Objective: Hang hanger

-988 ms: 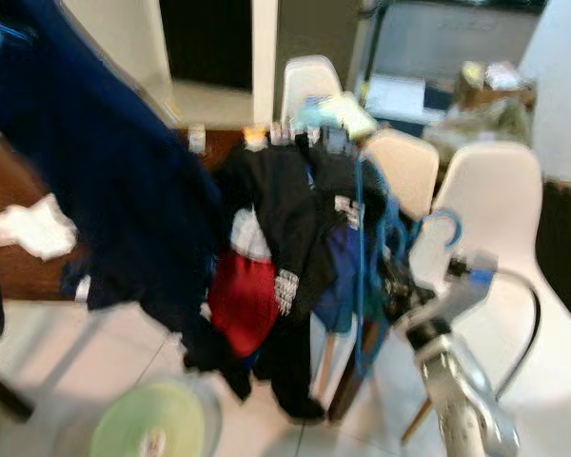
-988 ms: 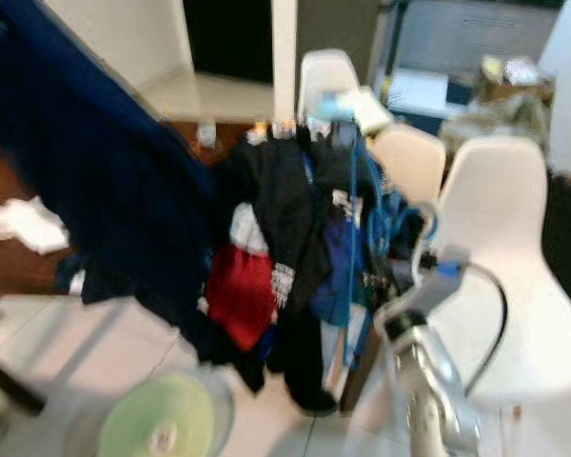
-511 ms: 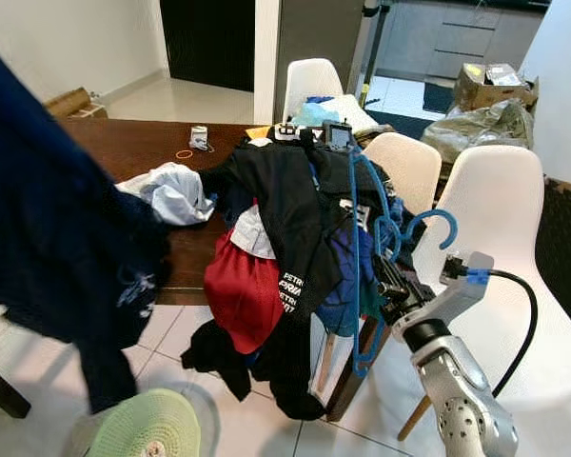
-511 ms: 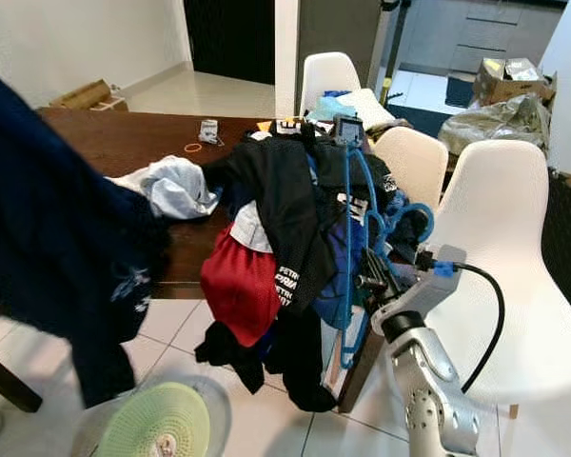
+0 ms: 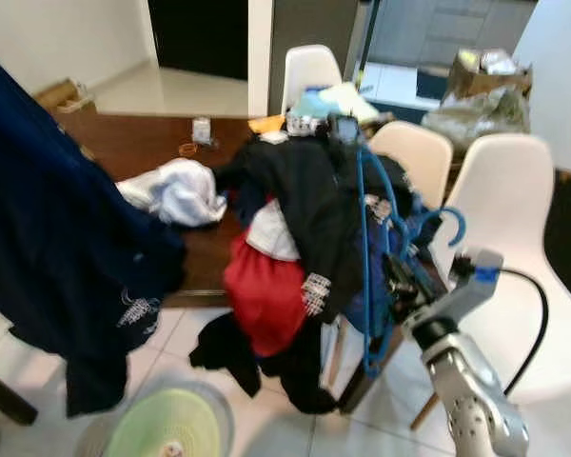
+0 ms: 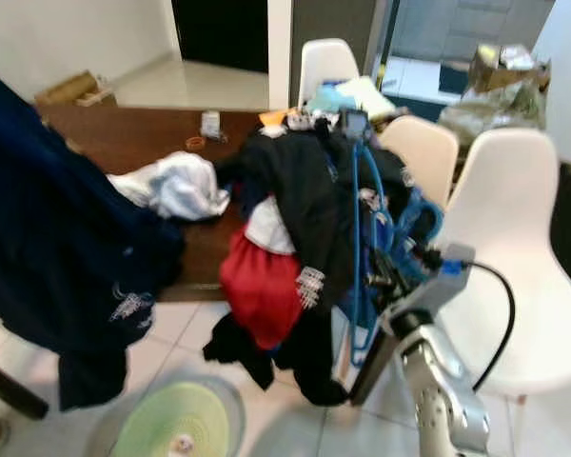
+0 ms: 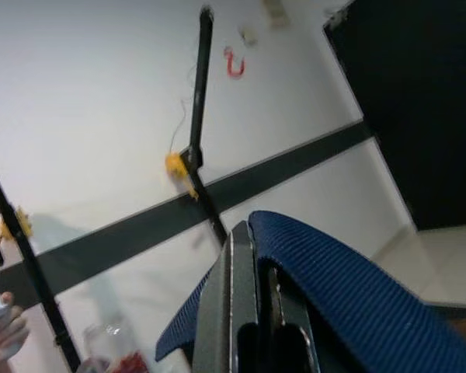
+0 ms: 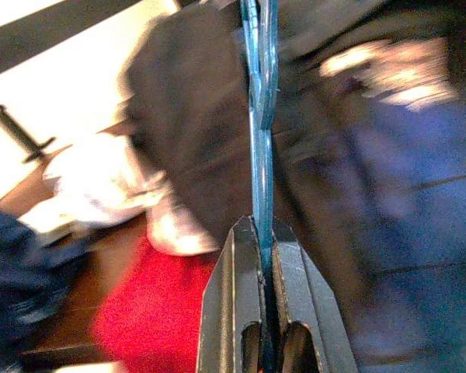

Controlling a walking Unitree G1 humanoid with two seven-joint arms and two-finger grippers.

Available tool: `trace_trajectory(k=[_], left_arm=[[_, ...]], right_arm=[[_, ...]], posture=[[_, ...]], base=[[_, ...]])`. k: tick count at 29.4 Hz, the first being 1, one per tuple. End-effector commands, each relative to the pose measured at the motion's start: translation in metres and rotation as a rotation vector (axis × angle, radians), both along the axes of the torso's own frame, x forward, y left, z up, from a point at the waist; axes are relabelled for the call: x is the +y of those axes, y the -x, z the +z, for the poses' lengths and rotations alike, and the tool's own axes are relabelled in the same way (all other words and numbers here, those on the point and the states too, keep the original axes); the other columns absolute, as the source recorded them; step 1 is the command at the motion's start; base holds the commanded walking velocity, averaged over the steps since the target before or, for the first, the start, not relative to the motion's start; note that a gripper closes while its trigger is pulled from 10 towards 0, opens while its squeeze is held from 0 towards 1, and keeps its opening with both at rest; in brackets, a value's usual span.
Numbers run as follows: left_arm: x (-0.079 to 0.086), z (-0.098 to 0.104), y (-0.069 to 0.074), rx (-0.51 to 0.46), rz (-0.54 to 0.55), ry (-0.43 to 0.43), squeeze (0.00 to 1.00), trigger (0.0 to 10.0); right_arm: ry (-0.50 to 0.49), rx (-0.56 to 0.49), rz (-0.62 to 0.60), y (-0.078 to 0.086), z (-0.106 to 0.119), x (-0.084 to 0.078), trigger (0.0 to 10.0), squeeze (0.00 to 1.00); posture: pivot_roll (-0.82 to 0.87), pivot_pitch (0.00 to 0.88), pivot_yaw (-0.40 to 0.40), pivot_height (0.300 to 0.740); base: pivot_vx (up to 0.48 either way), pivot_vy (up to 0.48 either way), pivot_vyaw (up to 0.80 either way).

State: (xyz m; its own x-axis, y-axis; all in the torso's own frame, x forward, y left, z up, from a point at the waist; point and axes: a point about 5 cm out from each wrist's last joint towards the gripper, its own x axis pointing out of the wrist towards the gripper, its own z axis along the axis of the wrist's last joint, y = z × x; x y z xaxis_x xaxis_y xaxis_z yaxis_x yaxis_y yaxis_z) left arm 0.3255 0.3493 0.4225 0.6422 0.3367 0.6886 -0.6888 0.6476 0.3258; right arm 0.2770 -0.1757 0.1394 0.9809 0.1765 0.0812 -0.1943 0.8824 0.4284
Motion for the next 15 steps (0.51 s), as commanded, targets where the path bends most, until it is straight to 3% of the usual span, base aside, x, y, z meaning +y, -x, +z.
trace_trajectory(k=[1,4,13,15], left_arm=[[0.000,0.008,0.006,-0.045,0.006,-0.006,0.00,10.0],[-0.003,0.005,0.003,-0.033,-0.005,0.001,0.00,10.0],[-0.012,0.004,-0.004,-0.009,-0.052,0.013,0.00,10.0],[-0.016,0.004,-0.007,0.018,-0.079,-0.011,0.00,10.0]], right_arm=[[0.028,-0.007,0.017,-0.001,0.002,0.003,10.0,0.00],[0.048,-0.015,0.030,0.000,0.003,0.004,10.0,0.00],[0.061,-0.023,0.046,0.000,0.004,0.006,10.0,0.00],[0.048,-0.014,0.038,0.000,0.003,0.006,10.0,0.00]], posture=[[0.05,0.045,-0.032,0.740],[0.05,0.045,-0.031,0.740],[0.05,0.047,-0.031,0.740],[0.04,0.048,-0.030,0.740]], base=[[0.000,0.446,0.00],[0.000,0.363,0.70],[0.000,0.000,0.76],[0.000,0.000,0.00]])
